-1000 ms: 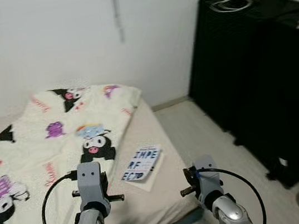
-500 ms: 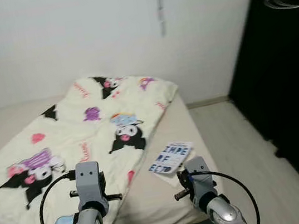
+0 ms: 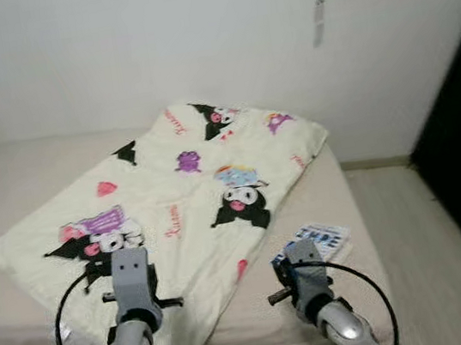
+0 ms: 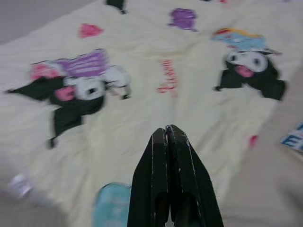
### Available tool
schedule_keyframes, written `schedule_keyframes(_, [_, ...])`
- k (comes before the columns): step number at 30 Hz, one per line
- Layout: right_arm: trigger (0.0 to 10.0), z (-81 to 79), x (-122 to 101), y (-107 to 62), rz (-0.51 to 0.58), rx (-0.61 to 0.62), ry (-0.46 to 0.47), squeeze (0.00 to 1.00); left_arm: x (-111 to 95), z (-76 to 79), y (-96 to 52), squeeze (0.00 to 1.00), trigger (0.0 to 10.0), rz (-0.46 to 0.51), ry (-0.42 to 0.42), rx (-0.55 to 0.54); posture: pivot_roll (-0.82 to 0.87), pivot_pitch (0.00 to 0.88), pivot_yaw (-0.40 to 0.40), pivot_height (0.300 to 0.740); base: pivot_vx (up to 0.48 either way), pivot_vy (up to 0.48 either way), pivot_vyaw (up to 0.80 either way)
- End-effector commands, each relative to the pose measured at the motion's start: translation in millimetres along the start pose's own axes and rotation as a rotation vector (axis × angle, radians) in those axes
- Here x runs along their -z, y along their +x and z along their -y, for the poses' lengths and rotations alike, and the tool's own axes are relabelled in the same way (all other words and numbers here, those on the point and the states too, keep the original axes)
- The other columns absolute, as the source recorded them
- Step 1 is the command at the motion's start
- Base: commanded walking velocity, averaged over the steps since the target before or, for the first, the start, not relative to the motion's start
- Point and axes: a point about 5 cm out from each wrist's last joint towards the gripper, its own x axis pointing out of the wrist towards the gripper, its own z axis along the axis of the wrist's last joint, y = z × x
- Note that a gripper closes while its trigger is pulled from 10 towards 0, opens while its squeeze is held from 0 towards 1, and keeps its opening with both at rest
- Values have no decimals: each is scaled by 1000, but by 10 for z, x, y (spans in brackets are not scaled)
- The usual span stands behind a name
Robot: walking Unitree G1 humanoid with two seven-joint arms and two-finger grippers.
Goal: Clean up the room
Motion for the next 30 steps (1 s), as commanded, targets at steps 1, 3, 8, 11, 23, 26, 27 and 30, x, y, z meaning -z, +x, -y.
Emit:
schedule_keyframes(1, [10000,41,33,-30,-3,41,18,0,112,27,6,0,10000,-63,25,33,-44,95,-1,737,0,0,0])
schedule_keyframes(3, [10000,47,34,-31,-3,46,14,0,120,46,12,0,10000,-70,49,47,-45,95,0,737,0,0,0])
schedule_keyframes(8, [10000,66,24,-30,0,57,13,0,146,91,19,0,10000,-93,63,84,-48,93,2,737,0,0,0])
schedule_keyframes(11, [10000,83,18,-28,1,66,14,0,164,129,29,0,10000,-107,78,111,-49,92,1,737,0,-445,0])
schedule_keyframes(23, [10000,112,19,-26,-2,87,20,0,203,237,92,0,10000,-159,110,175,-55,92,9,737,0,-240,0])
schedule_keyframes(26, [10000,120,20,-26,-5,92,27,0,197,256,102,0,10000,-160,119,200,-56,98,14,737,0,0,0])
schedule_keyframes(27, [10000,120,20,-26,-5,92,27,0,197,256,102,0,10000,-160,119,200,-56,98,14,737,0,0,0])
schedule_keyframes(30, [10000,137,10,-20,-5,96,35,0,200,284,103,0,10000,-163,136,231,-56,104,18,737,0,0,0])
